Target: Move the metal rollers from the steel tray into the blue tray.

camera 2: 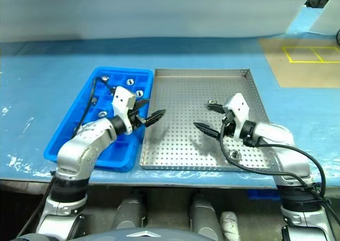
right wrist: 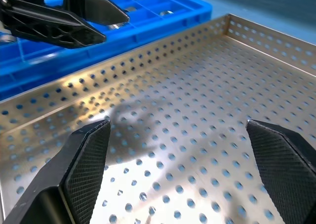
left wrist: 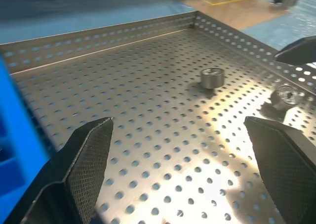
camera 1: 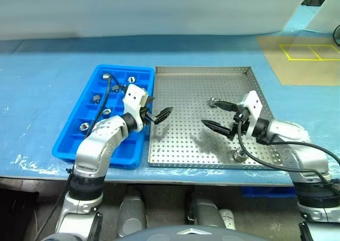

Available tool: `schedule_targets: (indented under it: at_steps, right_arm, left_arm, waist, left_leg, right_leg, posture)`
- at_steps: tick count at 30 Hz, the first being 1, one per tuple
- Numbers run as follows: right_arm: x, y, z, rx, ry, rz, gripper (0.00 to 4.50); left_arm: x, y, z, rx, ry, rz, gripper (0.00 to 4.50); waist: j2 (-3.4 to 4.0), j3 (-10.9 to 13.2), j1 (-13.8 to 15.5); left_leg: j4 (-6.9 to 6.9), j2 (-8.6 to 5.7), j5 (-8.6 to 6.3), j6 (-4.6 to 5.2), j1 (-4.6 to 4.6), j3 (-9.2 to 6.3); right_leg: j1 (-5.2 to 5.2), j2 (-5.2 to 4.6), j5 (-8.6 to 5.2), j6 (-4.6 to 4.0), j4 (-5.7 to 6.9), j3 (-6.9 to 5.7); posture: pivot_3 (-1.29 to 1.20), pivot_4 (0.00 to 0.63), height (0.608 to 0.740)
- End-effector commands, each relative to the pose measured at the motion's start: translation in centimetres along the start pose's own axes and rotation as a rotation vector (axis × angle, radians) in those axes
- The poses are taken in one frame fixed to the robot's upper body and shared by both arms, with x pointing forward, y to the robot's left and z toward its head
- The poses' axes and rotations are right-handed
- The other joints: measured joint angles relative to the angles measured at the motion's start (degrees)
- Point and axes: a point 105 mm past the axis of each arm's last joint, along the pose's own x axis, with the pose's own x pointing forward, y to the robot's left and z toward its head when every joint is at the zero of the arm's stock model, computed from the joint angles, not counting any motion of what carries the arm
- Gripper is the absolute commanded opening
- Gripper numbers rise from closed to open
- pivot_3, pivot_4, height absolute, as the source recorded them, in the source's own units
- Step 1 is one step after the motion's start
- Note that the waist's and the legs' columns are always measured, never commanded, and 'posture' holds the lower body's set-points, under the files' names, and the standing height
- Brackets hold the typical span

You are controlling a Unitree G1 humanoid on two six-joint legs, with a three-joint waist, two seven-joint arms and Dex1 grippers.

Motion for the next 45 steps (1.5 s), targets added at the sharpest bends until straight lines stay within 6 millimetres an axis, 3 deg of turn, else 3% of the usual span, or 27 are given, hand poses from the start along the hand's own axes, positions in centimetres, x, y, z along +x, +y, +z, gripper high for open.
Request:
schedule_targets:
  at_steps: [1,8,17,27,31,42,45]
  right_arm:
    - [-1.2,-0.4,0.4,-0.001,0.012,-0.071,4.50]
    - [-3.0,-1.2,-2.2,0.062,0.168,-0.204,4.50]
    - [-4.0,-4.2,-2.7,0.131,0.219,-0.422,4.50]
    - [-1.2,-4.0,-2.5,0.184,0.260,-0.348,4.50]
    - [-0.5,-4.0,-3.3,0.198,0.313,-0.326,4.50]
    - [-0.5,-4.3,-5.2,0.159,0.416,-0.326,4.50]
    - [-0.4,-4.2,-5.3,0.139,0.414,-0.324,3.90]
  left_arm:
    - [1.3,-0.7,0.8,0.050,-0.036,-0.104,4.48]
    - [3.1,-2.7,0.4,0.117,-0.024,-0.263,4.48]
    - [3.6,-4.0,0.0,0.183,-0.001,-0.375,4.48]
    - [3.4,-4.7,0.0,0.239,0.024,-0.455,4.48]
    - [3.3,-5.0,-0.2,0.236,0.022,-0.457,4.48]
    - [2.8,-4.5,-1.1,0.274,0.056,-0.440,4.48]
    - [2.7,-4.6,-1.1,0.280,0.052,-0.443,4.50]
  waist:
    - [0.01,-0.01,-0.38]
    - [0.05,-0.03,-1.52]
    - [0.10,-0.06,-2.84]
    - [0.12,-0.08,-3.16]
    - [0.13,-0.08,-2.99]
    - [0.13,-0.08,-2.75]
    - [0.13,-0.07,-2.70]
  left_leg:
    - [0.00,0.01,0.00,0.02,0.02,0.00]
    - [0.00,-0.01,0.00,0.05,0.04,0.03]
    - [0.00,0.00,-0.08,-0.09,0.26,0.10]
    - [0.02,-0.01,-0.02,0.02,0.31,0.10]
    - [0.01,0.00,-0.03,0.01,0.34,0.10]
    - [0.02,0.00,-0.10,-0.11,0.44,0.10]
    - [0.02,0.00,-0.10,-0.12,0.47,0.10]
  right_leg:
    - [0.01,0.01,0.00,0.00,-0.01,0.00]
    - [0.02,0.00,0.00,0.00,-0.02,0.05]
    - [0.22,0.01,0.00,0.00,0.00,0.11]
    - [0.29,0.01,0.01,-0.01,0.00,0.12]
    - [0.32,0.01,0.00,-0.01,0.00,0.11]
    - [0.46,-0.01,0.00,-0.01,0.00,0.11]
    - [0.48,0.00,0.00,-0.02,0.00,0.11]
  posture:
    - [-0.26,0.150,0.740]
    - [-0.32,0.150,0.740]
    - [-0.34,0.150,0.740]
    - [-0.31,0.150,0.740]
    - [-0.29,0.150,0.740]
    - [-0.26,0.150,0.740]
    - [-0.26,0.150,0.740]
